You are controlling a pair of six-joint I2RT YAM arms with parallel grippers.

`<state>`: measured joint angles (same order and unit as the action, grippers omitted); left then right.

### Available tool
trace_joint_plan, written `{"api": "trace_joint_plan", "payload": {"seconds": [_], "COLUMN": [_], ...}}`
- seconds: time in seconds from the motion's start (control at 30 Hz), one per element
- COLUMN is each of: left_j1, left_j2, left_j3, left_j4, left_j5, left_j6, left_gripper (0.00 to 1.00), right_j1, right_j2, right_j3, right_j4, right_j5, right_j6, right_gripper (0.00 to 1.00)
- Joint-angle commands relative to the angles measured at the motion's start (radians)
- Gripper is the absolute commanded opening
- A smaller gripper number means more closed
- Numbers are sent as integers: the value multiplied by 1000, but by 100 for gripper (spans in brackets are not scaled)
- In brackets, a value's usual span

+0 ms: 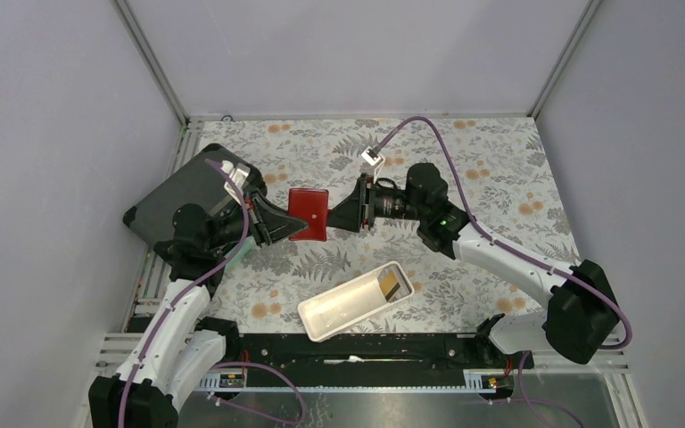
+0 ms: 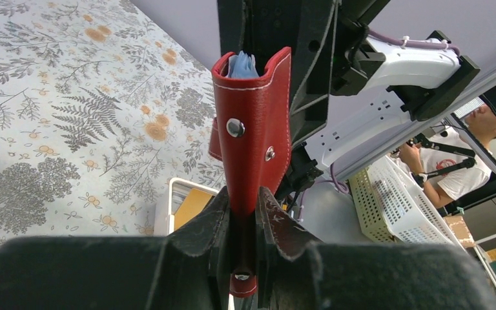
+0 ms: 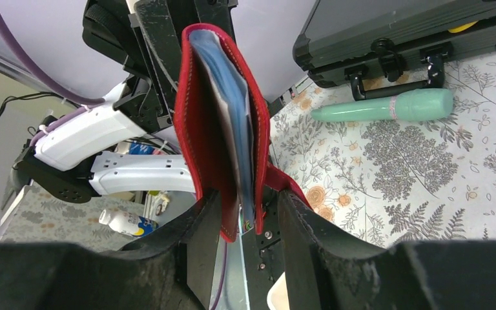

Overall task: Put the credit cards into the card holder
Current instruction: Open the card holder at the center of the board.

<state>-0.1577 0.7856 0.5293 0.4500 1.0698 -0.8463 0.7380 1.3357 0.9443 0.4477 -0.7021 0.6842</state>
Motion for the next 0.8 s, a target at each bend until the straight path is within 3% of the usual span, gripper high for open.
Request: {"api": "trace_joint_plan", "payload": {"seconds": [0.0,0.3,0.43,0.47,0.57,0.7,0.77], "left_j1": [-9,-22,-22,-21,-22,-22,-22], "left_j2": [1,32,40,38,24,-16,-37], "left_j3": [-2,1,26,34,71,99,99], "left_j4": [90,78,-35,-74,-230,-381,-412], "left_j5": [26,30,3,-10,-72,-174,-233], "left_j6": [-12,-13,56,84,187,287,311], "left_gripper": [0,1,11,16,47,87,98], "right_j1": [-1,1,1,1,0,1,1], "right_j2": [26,46,33,27,1,-47,-60], "right_j3": [29,47,46,47,47,64,81], "right_j4": [114,171,171,153,65,-123,-214], "right_j5": [-63,-101,-101,-92,-35,106,174], "right_j6": [38,58,57,49,-7,-123,-162], "right_gripper": [45,37,18,12,0,0,0]}}
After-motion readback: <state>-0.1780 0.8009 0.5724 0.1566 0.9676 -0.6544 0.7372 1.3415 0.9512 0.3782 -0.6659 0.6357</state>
